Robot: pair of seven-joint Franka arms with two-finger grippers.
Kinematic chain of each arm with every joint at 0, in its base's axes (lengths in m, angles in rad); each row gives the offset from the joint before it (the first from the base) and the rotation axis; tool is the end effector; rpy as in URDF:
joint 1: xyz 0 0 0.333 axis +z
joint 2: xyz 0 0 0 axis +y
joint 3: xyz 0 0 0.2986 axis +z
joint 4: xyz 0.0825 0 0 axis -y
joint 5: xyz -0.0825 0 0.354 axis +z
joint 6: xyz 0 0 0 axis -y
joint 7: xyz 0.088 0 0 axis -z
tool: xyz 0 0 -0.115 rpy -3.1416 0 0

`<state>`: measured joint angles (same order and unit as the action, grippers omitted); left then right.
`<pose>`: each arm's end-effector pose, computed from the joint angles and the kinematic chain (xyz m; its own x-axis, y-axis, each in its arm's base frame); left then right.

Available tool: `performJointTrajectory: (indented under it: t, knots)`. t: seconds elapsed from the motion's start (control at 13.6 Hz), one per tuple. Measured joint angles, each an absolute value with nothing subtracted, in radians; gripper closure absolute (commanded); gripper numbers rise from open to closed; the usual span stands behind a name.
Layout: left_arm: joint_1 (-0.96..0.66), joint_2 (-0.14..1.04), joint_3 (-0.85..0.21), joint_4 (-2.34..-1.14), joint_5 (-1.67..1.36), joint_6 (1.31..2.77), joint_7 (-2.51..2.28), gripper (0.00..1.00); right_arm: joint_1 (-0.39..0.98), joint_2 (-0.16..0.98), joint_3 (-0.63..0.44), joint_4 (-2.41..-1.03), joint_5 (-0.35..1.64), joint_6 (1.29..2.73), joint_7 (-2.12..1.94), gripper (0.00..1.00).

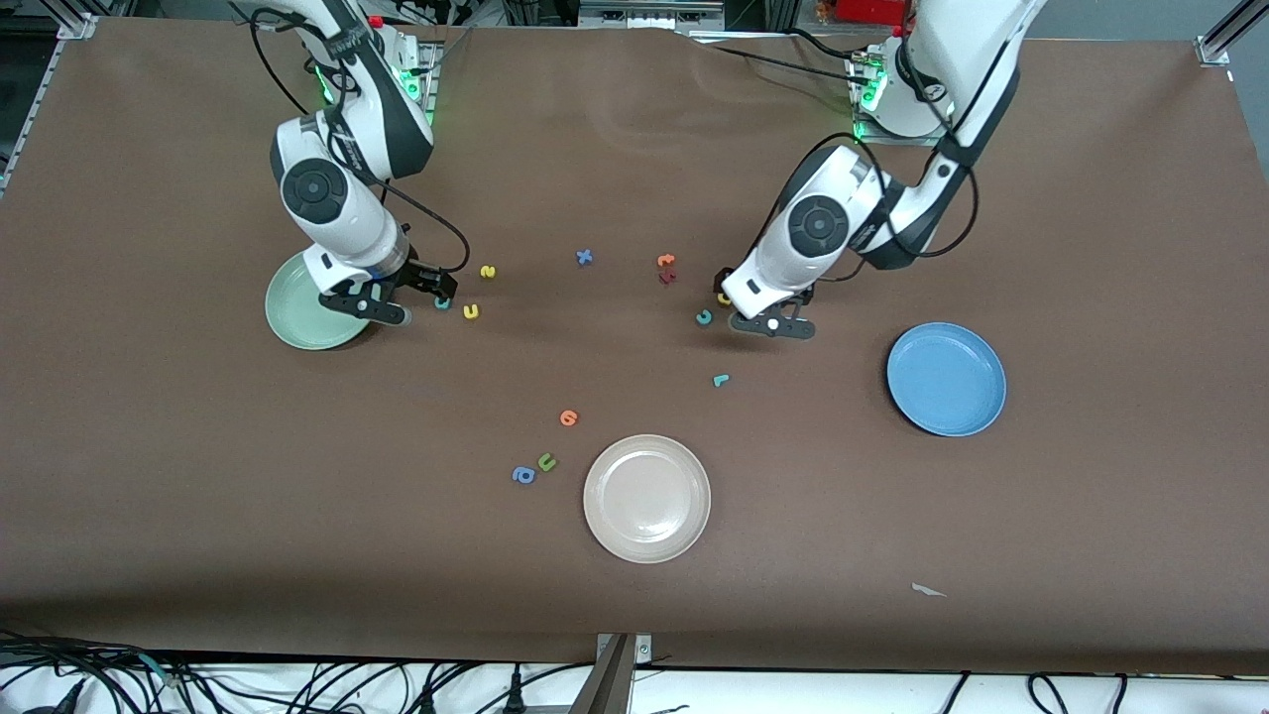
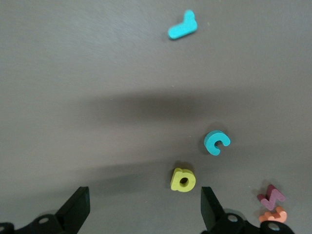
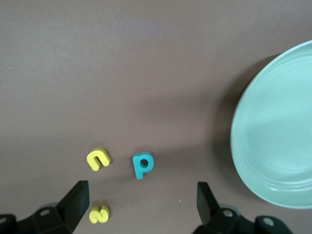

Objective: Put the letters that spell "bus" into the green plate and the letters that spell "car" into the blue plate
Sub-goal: 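Reach the right gripper to the teal p while the left gripper reaches the yellow d, then grasp the teal p with the right gripper while the left gripper lowers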

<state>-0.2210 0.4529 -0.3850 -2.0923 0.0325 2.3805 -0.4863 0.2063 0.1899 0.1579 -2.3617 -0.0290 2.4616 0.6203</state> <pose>0.4468 -0.3107 0.2084 0.9753 -0.1243 -0.1826 -0.1136 -0.9912 0.0681 0.4484 0.1723 0.2411 0.9693 -0.2329 -0.0787 -0.2304 -0.9723 0.0396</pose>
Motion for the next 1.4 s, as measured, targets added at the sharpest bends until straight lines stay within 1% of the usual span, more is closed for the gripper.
performJointTrajectory:
  t: [0.15, 0.22, 0.37, 0.52, 0.59, 0.66, 0.74, 0.88, 1.11, 1.33, 1.4]
  knots:
    - [-0.245, 0.479, -0.385, -2.079, 0.036, 2.381, -0.487, 0.0, 0.206, 0.234, 0.158, -2.396, -0.029, 2.559, 0.62, 0.06]
    - [-0.255, 0.486, -0.386, -2.074, 0.036, 2.381, -0.49, 0.0, 0.206, 0.256, 0.158, -2.408, -0.029, 2.599, 0.621, 0.13]
    - [-0.263, 0.496, -0.385, -2.069, 0.036, 2.381, -0.491, 0.0, 0.206, 0.292, 0.158, -2.418, -0.029, 2.649, 0.621, 0.19]
    - [-0.273, 0.506, -0.386, -2.069, 0.037, 2.395, -0.491, 0.01, 0.206, 0.31, 0.158, -2.419, -0.029, 2.664, 0.621, 0.29]
    - [-0.28, 0.514, -0.386, -2.069, 0.044, 2.404, -0.491, 0.03, 0.206, 0.312, 0.158, -2.419, -0.029, 2.664, 0.621, 0.35]
    - [-0.286, 0.52, -0.386, -2.069, 0.061, 2.411, -0.493, 0.04, 0.206, 0.313, 0.158, -2.419, -0.029, 2.664, 0.621, 0.38]
    - [-0.29, 0.525, -0.386, -2.069, 0.075, 2.414, -0.5, 0.04, 0.206, 0.314, 0.158, -2.419, -0.029, 2.664, 0.621, 0.45]
    - [-0.297, 0.526, -0.386, -2.069, 0.084, 2.424, -0.503, 0.03, 0.206, 0.316, 0.158, -2.42, -0.029, 2.664, 0.621, 0.5]
    - [-0.306, 0.527, -0.386, -2.082, 0.185, 2.469, -0.579, 0.04, 0.206, 0.319, 0.159, -2.42, -0.029, 2.664, 0.621, 0.51]
    - [-0.317, 0.528, -0.388, -2.122, 0.253, 2.52, -0.649, 0.04, 0.206, 0.322, 0.16, -2.421, -0.029, 2.664, 0.621, 0.9]
    - [-0.317, 0.528, -0.388, -2.13, 0.254, 2.524, -0.651, 0.07, 0.206, 0.32, 0.161, -2.42, -0.029, 2.665, 0.621, 0.98]
